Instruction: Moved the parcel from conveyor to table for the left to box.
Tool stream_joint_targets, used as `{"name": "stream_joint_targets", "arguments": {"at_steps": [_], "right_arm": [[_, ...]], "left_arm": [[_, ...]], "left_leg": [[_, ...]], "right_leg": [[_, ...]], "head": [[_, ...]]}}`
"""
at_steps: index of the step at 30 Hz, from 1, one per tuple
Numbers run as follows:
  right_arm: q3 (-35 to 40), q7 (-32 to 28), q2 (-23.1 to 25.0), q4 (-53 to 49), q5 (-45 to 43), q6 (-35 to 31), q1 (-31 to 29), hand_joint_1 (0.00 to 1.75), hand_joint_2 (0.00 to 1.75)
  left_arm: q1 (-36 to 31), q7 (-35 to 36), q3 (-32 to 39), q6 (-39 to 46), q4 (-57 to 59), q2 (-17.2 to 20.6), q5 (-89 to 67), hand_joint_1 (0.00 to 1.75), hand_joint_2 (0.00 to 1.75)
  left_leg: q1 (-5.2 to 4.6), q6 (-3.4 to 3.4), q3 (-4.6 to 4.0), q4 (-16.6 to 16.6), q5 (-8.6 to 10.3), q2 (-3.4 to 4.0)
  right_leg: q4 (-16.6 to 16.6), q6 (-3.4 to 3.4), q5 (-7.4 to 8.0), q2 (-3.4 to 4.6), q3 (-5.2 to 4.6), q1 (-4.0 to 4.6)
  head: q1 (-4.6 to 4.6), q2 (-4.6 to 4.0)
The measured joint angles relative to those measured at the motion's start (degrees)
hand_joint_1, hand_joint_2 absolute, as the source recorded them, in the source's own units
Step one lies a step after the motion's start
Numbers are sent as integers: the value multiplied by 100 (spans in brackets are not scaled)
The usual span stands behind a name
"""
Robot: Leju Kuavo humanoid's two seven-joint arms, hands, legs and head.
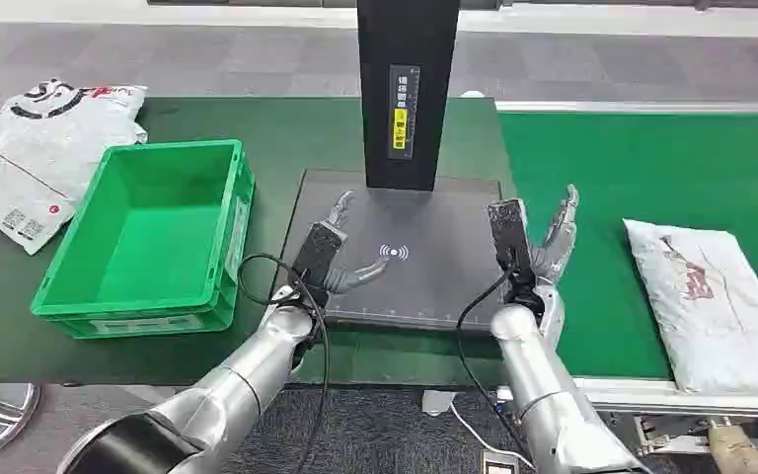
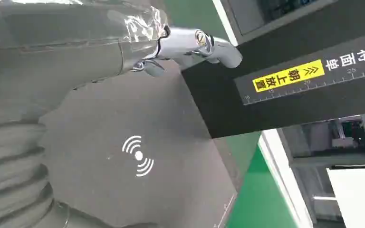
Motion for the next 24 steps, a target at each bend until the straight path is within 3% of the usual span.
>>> {"name": "stream_joint_targets", "arguments": {"at_steps": [10,16,24], "right_arm": [[-1042,872,-312,-70,2561,-9,221,0,175],[-1386,966,-428,-70,2806,-11,279,0,175],[-1834,1636,-686,-83,3905,-9,418,0,175]], "left_arm": [[15,79,140,57,-15,0,-9,0,175],[30,74,179,70,-28,2,-9,0,175],[52,63,227,107,-63,9,-70,0,175]], "left_leg": [[0,0,0,0,0,-3],[-1,1,0,0,-1,-2],[-1,1,-1,0,0,-6]], "right_leg": [[0,0,0,-3,1,-1],[-1,1,0,-2,1,-1],[-1,1,0,-8,2,-1]], "head": [[0,2],[0,2],[0,2]]}}
